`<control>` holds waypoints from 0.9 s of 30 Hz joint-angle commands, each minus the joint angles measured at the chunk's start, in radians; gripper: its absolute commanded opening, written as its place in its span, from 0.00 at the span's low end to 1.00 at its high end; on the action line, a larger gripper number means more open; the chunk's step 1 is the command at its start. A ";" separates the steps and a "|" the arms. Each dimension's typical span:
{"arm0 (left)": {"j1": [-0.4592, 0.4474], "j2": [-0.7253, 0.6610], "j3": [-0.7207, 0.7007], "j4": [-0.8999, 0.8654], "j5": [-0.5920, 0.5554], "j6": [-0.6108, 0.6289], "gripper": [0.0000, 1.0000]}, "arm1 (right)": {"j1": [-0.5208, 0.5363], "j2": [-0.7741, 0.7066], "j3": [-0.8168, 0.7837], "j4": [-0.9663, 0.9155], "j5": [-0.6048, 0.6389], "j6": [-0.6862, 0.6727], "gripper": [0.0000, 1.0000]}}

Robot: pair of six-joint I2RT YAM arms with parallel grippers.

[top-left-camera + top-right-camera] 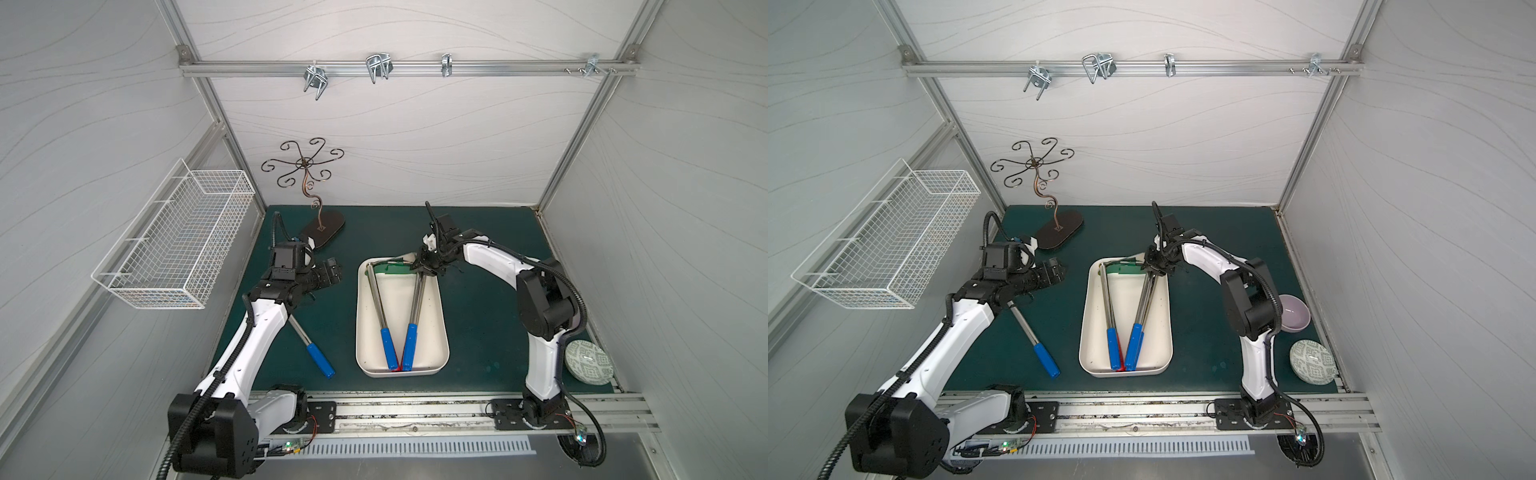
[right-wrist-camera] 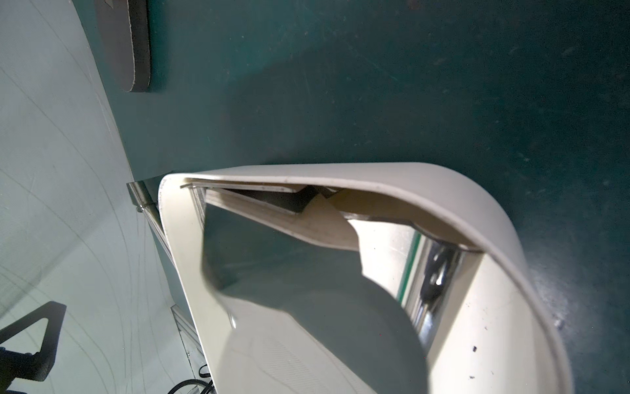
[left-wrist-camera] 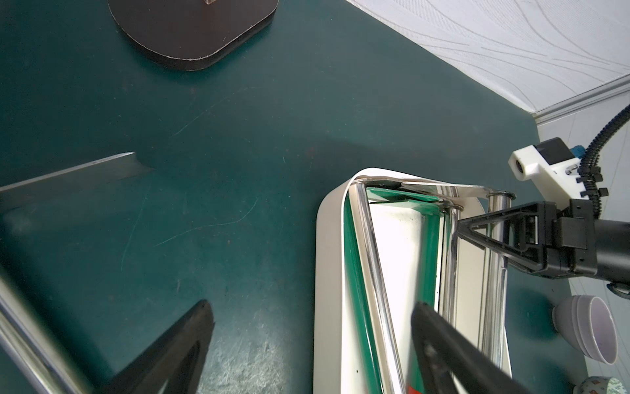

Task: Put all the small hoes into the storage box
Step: Place the hoe in the storage box.

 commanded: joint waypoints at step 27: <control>0.008 -0.020 0.002 0.035 0.017 -0.002 0.92 | -0.033 0.062 0.214 -0.290 0.146 -0.124 0.39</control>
